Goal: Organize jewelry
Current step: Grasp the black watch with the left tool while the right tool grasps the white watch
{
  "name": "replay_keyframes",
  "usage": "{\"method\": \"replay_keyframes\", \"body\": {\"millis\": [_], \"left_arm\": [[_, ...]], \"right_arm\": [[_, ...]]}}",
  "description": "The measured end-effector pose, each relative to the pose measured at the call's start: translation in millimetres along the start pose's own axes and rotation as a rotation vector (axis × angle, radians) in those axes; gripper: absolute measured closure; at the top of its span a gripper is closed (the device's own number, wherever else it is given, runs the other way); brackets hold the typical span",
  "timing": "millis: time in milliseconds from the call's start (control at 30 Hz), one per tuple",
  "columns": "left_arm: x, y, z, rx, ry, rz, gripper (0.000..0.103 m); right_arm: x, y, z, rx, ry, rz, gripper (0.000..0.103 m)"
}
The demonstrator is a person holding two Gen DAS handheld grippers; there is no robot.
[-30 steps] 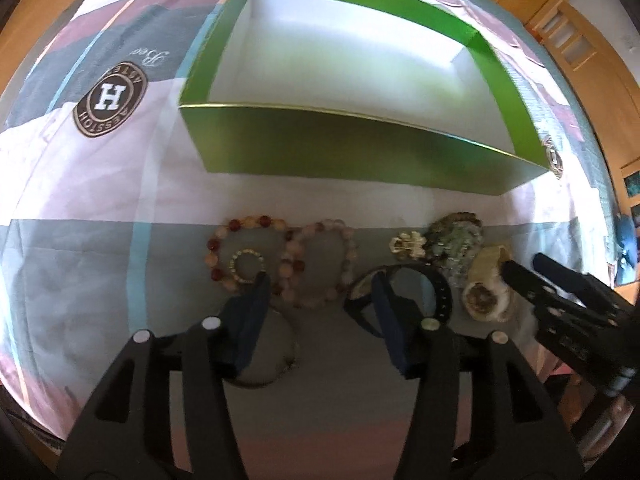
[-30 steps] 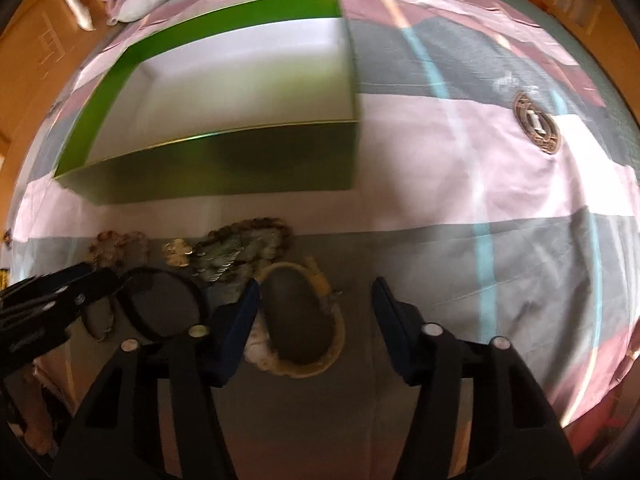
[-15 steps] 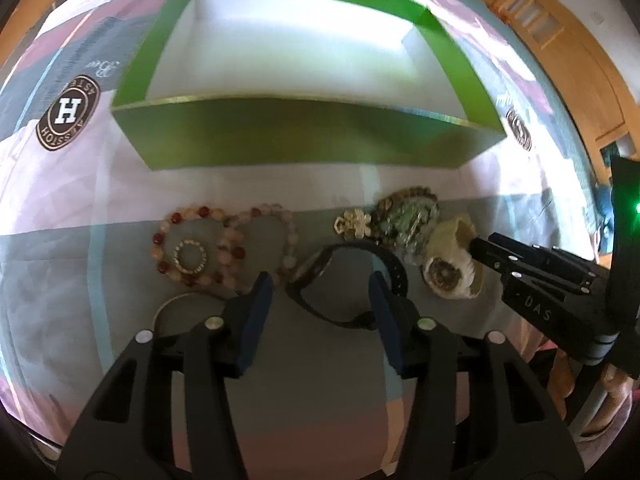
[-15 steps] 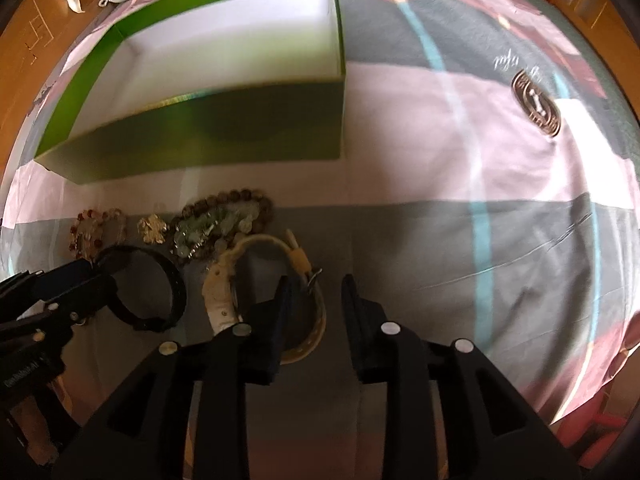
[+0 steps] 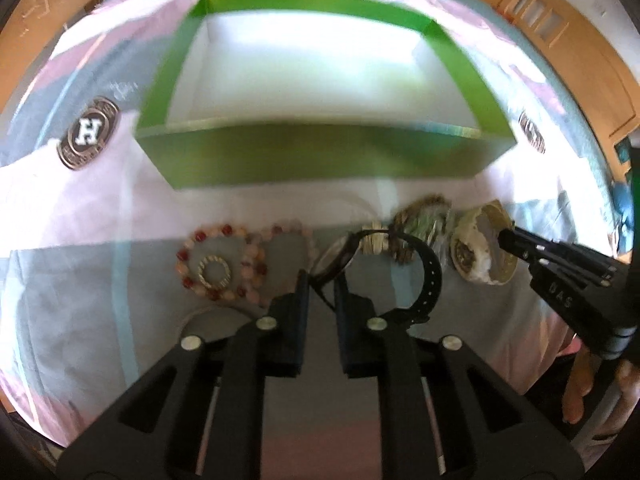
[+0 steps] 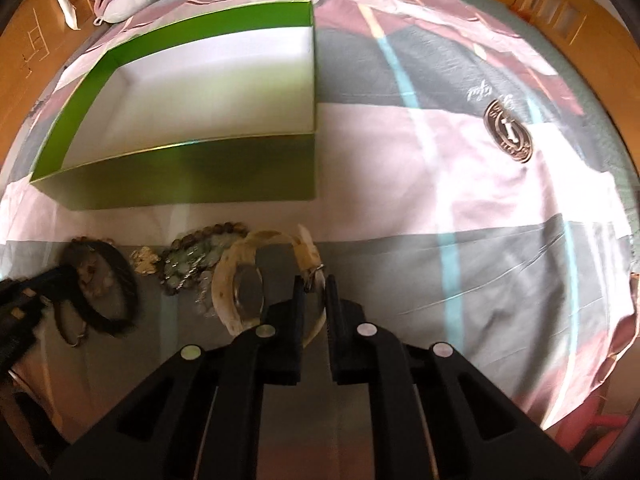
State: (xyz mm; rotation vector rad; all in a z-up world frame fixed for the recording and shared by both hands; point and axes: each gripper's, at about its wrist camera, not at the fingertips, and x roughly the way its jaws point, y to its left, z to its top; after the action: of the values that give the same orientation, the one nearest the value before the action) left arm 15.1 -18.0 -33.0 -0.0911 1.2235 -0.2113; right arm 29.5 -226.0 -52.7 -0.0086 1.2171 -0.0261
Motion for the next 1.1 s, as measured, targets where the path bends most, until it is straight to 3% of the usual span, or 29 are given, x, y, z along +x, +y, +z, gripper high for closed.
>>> {"method": "replay_keyframes", "body": {"millis": [100,200,333,433,567,667,733,967,1100], "left_arm": [[-5,8,5,-0.03,-0.033,0.046,0.091],[7,14,9,-0.057,0.006,0.077,0.09],[22,16,11,-0.062,0.048,0.106,0.086],[30,13,15,-0.06,0.05,0.132,0.077],[34,21,15,-0.071,0.063,0.125,0.076],[34,23,13,-0.068,0.066,0.125,0.077],[32,23,11,-0.068,0.063,0.114,0.083],[17,29,10,-0.089,0.012,0.086,0.093],[7,27,8,-0.072,-0.026,0.124,0.093]], "right_arm": [[8,3,3,0.003,0.024,-0.013,0.093],[13,3,1,0.011,0.04,-0.015,0.093],[25,1,7,0.023,0.054,-0.015,0.076],[32,-1,9,0.024,0.063,-0.02,0.076],[41,-4,9,0.036,0.096,0.006,0.076],[39,-1,6,0.022,0.068,-0.004,0.088],[32,2,5,0.019,0.041,-0.013,0.094],[25,4,8,0.019,0.01,-0.009,0.095],[28,2,6,0.021,0.024,-0.015,0.095]]}}
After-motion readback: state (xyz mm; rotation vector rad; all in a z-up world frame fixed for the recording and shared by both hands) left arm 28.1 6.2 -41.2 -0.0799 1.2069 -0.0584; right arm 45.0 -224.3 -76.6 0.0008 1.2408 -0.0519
